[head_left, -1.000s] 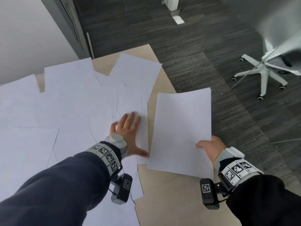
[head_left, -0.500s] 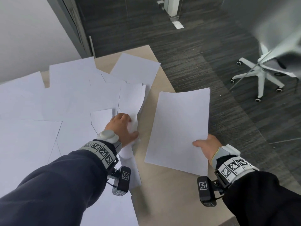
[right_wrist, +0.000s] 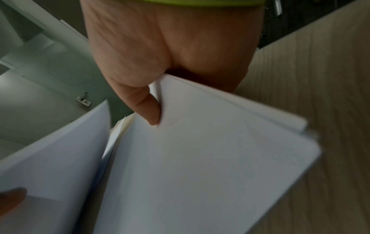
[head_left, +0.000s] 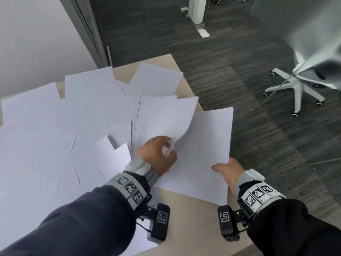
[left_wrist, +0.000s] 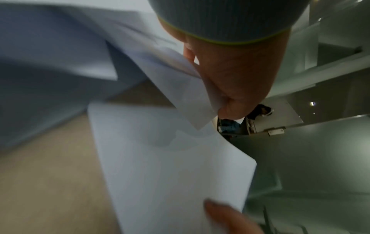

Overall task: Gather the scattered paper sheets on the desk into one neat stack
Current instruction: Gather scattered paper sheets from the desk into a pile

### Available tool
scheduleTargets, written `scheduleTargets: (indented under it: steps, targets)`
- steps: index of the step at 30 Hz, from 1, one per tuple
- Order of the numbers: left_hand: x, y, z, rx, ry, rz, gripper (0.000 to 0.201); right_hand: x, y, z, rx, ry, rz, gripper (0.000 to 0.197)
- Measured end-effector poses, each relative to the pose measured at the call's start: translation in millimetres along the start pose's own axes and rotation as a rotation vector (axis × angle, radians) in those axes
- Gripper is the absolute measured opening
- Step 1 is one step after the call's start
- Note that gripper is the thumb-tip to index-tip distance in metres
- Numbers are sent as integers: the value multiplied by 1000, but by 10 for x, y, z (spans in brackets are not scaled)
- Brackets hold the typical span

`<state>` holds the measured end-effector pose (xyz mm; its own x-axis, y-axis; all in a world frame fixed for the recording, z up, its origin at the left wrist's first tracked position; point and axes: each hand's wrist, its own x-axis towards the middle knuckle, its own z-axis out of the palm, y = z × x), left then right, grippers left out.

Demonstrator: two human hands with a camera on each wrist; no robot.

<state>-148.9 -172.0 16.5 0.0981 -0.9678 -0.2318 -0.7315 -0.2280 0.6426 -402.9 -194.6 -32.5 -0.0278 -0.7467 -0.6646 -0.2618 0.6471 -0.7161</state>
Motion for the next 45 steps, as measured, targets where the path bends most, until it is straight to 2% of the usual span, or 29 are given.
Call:
scheduleTargets:
  steps: [2,4,5,8,10,11,12,14,15,16,17,18,20,22,24,25,27,30,32,34,37,38,41,45]
  targets:
    - [-141,138,115,-25,-91,11,19,-31,15,13,39,25,6,34]
    - [-266,250,257,12,-177,21,26,-63,41,25,104,60,40,27]
    - [-316,282,331,44,-208,26,30,-80,46,19,123,77,83,37]
    - [-451,327,514,106,-293,76,47,-44,130,-24,144,177,299,100]
    - [-518,315,592,93,-377,134,63,-2,214,-73,200,191,342,119]
    - [-533,287,609,77,-405,159,68,-14,236,-77,192,184,323,117]
    - [-537,261,616,73,-405,183,70,-72,218,-73,165,168,271,104]
    - [-494,174,609,146,-317,208,71,-121,229,-59,145,164,145,54]
    - [-455,118,602,222,-273,180,72,-145,230,-52,167,149,105,32]
    - [-414,58,586,306,-252,119,75,-141,254,-53,184,145,87,20]
    - [-379,-8,575,377,-252,47,79,-155,253,-49,200,130,70,17]
    - [-358,-74,573,430,-263,-10,83,-157,257,-49,211,124,66,18]
    - [-373,-172,603,491,-283,-34,89,-167,251,-58,215,104,68,18]
    - [-443,-215,654,492,-303,25,92,-150,290,-60,231,93,84,24]
    - [-521,-189,711,455,-324,101,92,-94,373,-92,222,113,98,46]
    - [-546,-166,728,434,-328,126,92,-58,414,-113,219,112,95,49]
    - [-532,-133,713,397,-294,116,90,-70,437,-141,217,113,78,32]
    - [-412,-165,585,417,-212,-33,89,-145,406,-175,200,86,60,16]
    - [-361,-213,512,436,-227,-76,90,-165,406,-196,242,75,61,16]
    - [-376,-245,512,445,-261,-22,91,-174,402,-207,320,85,72,18]
    - [-496,-204,596,373,-278,78,92,-133,456,-226,339,139,101,39]
    - [-526,-185,633,342,-265,89,91,-133,466,-227,323,151,98,40]
    - [-509,-208,653,221,-182,57,84,-122,508,-234,239,147,72,35]
    - [-341,-222,573,-6,-105,-38,71,-203,473,-296,195,120,9,17]
